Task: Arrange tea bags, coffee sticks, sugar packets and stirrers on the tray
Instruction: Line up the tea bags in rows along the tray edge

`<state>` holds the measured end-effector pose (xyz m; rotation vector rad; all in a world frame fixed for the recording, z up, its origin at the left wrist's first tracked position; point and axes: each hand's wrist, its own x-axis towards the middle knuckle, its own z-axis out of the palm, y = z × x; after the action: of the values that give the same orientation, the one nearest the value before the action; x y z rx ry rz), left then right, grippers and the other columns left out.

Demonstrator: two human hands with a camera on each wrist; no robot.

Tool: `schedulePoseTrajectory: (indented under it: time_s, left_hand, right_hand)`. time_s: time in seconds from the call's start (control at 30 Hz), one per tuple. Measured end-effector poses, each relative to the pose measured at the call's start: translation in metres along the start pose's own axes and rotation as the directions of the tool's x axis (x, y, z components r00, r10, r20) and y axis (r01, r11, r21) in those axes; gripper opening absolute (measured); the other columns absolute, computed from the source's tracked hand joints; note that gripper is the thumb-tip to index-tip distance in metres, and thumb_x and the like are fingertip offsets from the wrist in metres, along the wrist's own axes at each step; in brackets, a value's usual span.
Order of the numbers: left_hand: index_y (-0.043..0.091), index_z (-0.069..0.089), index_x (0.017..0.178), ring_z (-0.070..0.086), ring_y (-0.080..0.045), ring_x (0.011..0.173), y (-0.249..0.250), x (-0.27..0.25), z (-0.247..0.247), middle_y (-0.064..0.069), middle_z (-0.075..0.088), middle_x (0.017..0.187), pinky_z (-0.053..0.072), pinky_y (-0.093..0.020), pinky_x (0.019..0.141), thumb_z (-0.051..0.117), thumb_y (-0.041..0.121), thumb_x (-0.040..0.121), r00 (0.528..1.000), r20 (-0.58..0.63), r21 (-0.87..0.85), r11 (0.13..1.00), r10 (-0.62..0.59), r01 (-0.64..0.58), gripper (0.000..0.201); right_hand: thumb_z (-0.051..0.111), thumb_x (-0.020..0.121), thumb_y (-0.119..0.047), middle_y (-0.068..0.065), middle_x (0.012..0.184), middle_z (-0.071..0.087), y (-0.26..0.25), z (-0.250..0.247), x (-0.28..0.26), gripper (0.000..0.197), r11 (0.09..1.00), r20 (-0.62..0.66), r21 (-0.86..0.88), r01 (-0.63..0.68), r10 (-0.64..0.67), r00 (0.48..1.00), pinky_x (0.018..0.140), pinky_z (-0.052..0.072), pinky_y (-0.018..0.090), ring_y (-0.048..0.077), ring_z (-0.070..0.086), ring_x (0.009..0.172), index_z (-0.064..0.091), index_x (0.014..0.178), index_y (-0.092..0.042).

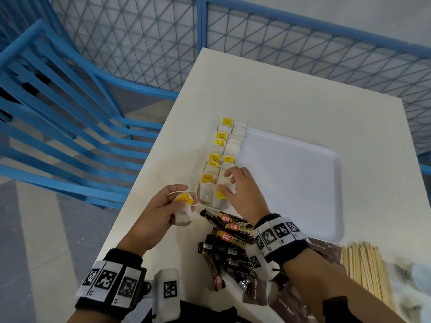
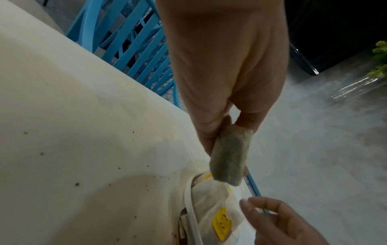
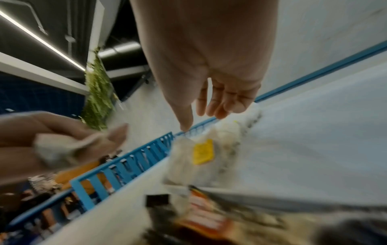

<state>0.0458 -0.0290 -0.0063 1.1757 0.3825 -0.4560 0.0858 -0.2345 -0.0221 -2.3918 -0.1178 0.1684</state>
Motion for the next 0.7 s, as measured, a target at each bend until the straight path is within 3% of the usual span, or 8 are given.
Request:
schedulePoseTrajectory:
  time_s: [0.1,0.2,0.27,0.33,0.43,0.5,0.6,0.7]
  left_hand:
    - [0.015,0.057,0.106,0.063,-0.022,0.097,0.001,0.002,0.002,-0.005,0.072,0.103,0.052,-0.034,0.077,0.061,0.009,0.082,0.999,0.032,-0.003,1.000,0.031,-0.031,0.025]
    - [0.016,0.057,0.110,0.066,-0.017,0.097,0.004,0.004,0.006,-0.008,0.070,0.110,0.056,-0.028,0.070,0.088,0.037,0.052,0.994,0.097,-0.060,0.997,0.053,-0.047,0.069]
    - [0.016,0.057,0.112,0.067,-0.019,0.100,0.005,0.005,0.009,-0.011,0.069,0.112,0.056,-0.027,0.073,0.090,0.040,0.045,0.989,0.124,-0.091,0.994,0.074,-0.063,0.078]
    - [0.015,0.057,0.112,0.067,-0.020,0.101,0.005,0.005,0.013,-0.012,0.069,0.111,0.056,-0.028,0.074,0.090,0.038,0.046,0.986,0.139,-0.110,0.991,0.086,-0.071,0.078]
    - [0.013,0.058,0.111,0.067,-0.020,0.099,0.003,0.005,0.015,-0.012,0.070,0.107,0.057,-0.029,0.076,0.088,0.034,0.051,0.984,0.130,-0.133,0.986,0.118,-0.100,0.070]
    - [0.013,0.059,0.108,0.067,-0.018,0.097,0.004,0.004,0.016,-0.008,0.072,0.103,0.056,-0.027,0.075,0.079,0.026,0.059,0.986,0.089,-0.141,0.981,0.143,-0.130,0.055]
    - [0.014,0.059,0.102,0.068,-0.013,0.094,0.005,0.006,0.016,-0.001,0.074,0.098,0.054,-0.022,0.076,0.061,0.008,0.076,0.986,0.000,-0.094,0.981,0.168,-0.167,0.026]
    - [0.016,0.061,0.100,0.065,-0.008,0.093,0.003,0.010,0.009,0.005,0.075,0.094,0.045,-0.021,0.078,0.051,0.000,0.089,0.976,-0.062,0.083,0.975,0.210,-0.204,0.022]
  right_hand:
    - [0.054,0.091,-0.036,0.001,0.085,0.056,-0.023,0.000,-0.013,0.025,0.986,0.088,0.166,0.004,-0.019,0.996,0.064,0.040,0.016,0.005,0.047,0.067,0.058,0.097,-0.012]
    - [0.056,0.090,-0.039,0.009,0.087,0.065,-0.039,0.006,-0.024,0.030,0.945,0.285,0.318,-0.072,-0.022,0.958,0.070,0.046,0.025,0.013,0.057,0.074,0.062,0.093,-0.010]
    - [0.061,0.088,-0.035,0.004,0.079,0.063,-0.042,0.012,-0.028,0.019,0.914,0.356,0.384,-0.133,-0.013,0.935,0.067,0.044,0.023,0.005,0.054,0.069,0.060,0.084,-0.016]
    - [0.064,0.087,-0.027,0.000,0.071,0.059,-0.043,0.016,-0.028,0.015,0.883,0.378,0.436,-0.176,-0.002,0.926,0.064,0.042,0.021,0.000,0.050,0.063,0.056,0.077,-0.019]
    - [0.066,0.085,-0.023,0.011,0.082,0.064,-0.038,0.016,-0.027,0.012,0.830,0.386,0.504,-0.239,0.032,0.922,0.066,0.047,0.030,0.012,0.056,0.069,0.059,0.087,-0.014]
    - [0.067,0.085,-0.025,0.008,0.080,0.066,-0.033,0.015,-0.027,0.012,0.832,0.378,0.500,-0.239,0.038,0.925,0.066,0.047,0.028,0.014,0.058,0.068,0.059,0.085,-0.016]
    - [0.067,0.084,-0.031,0.005,0.086,0.069,-0.022,0.011,-0.029,0.021,0.866,0.337,0.446,-0.227,0.072,0.939,0.075,0.050,0.032,0.018,0.062,0.077,0.063,0.090,-0.012]
    - [0.065,0.085,-0.033,-0.007,0.081,0.062,-0.007,0.003,-0.029,0.015,0.876,0.242,0.417,-0.244,0.152,0.958,0.071,0.043,0.021,0.010,0.054,0.074,0.062,0.090,-0.018]
